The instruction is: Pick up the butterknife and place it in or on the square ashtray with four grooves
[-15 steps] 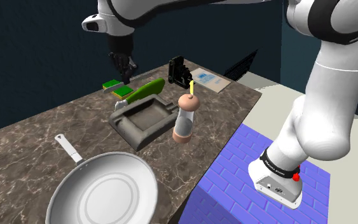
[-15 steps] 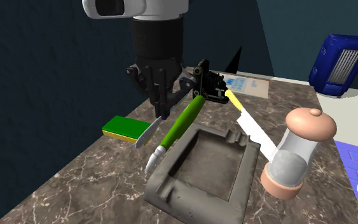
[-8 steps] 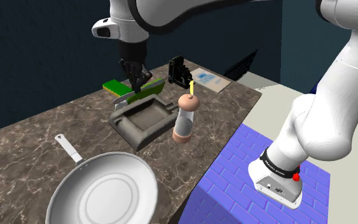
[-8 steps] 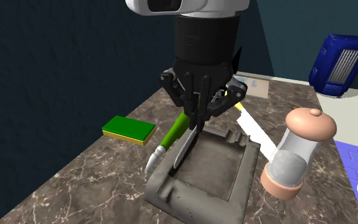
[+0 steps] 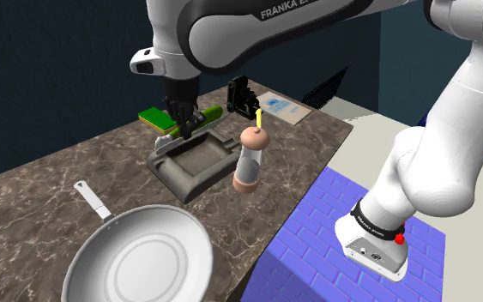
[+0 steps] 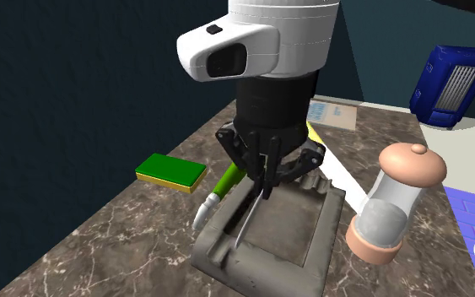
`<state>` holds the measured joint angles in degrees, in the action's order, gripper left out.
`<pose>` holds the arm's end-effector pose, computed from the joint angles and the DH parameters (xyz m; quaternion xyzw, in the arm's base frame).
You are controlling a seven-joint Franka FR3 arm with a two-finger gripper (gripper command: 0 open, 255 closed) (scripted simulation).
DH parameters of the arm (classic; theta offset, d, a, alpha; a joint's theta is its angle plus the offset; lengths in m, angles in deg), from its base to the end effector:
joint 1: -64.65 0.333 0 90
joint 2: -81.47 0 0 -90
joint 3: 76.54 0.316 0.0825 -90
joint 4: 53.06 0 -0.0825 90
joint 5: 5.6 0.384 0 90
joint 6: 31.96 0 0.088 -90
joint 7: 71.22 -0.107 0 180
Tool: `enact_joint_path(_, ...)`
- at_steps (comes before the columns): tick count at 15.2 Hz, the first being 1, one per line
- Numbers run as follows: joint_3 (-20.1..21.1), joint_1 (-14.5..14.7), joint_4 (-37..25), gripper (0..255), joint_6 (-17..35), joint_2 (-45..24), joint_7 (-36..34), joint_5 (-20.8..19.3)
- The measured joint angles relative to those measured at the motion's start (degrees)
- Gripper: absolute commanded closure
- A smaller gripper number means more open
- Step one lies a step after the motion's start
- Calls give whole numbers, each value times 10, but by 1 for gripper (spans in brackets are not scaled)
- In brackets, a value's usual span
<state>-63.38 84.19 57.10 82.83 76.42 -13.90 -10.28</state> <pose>0.4919 0.3067 0.4453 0.6947 0.7188 -0.0081 0.0259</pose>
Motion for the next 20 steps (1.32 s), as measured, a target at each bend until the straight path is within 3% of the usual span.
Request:
enact_joint_path(8,-1,1,37,255,56,-19,-7,-7)
enact_joint_path(13,-1,0,40,255,61,-22,-7,-8)
enact_joint_path(14,-1,0,40,0,61,-22,-7,-8)
enact_joint_path(20,-1,0,40,0,61,-22,-7,-8)
